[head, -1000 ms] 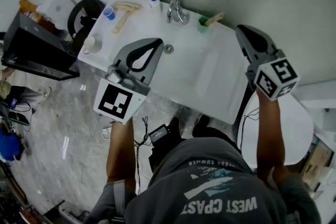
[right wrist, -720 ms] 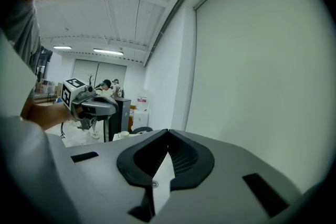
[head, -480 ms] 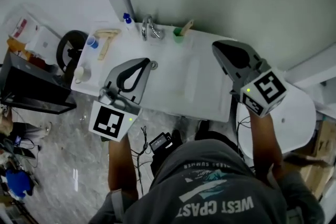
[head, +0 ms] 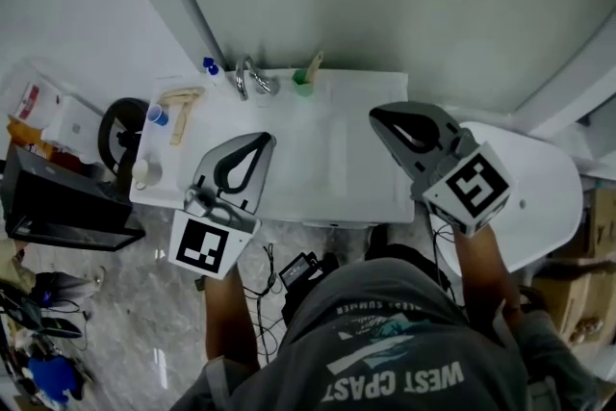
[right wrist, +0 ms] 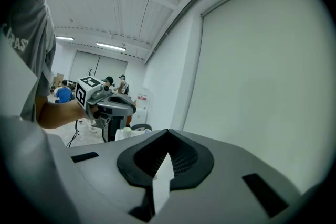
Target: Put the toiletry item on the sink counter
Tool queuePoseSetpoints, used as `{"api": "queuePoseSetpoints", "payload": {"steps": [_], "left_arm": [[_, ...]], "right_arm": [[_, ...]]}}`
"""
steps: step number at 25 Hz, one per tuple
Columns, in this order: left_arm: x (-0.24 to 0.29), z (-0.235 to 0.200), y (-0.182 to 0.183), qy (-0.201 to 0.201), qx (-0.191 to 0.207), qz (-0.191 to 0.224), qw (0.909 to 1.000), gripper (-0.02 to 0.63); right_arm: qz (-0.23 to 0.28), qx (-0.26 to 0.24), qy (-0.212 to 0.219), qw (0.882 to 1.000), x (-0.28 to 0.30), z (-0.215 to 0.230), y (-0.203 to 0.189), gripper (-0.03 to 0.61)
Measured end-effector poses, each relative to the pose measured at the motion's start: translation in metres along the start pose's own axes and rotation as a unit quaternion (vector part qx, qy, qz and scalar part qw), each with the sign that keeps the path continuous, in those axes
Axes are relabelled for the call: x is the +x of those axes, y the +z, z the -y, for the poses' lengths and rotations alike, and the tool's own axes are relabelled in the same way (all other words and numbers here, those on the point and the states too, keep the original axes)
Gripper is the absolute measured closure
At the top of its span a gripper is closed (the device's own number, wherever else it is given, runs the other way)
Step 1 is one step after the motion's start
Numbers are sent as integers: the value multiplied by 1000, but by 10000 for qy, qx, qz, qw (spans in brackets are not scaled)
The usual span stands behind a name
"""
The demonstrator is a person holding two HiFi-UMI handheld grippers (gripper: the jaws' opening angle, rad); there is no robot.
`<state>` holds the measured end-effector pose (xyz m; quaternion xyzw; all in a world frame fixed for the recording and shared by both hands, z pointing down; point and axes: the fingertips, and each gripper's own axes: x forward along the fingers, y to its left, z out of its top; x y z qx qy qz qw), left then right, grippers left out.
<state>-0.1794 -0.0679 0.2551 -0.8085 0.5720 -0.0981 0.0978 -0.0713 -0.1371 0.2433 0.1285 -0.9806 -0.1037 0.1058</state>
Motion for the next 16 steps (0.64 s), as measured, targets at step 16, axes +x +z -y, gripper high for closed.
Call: {"api": "queuePoseSetpoints", "payload": {"steps": [16], "left_arm": [[-3,15,4,-218,4,11,9998,611]], "right_arm": [[-102,94,-159,9998,-20,-8,-6,551]]}}
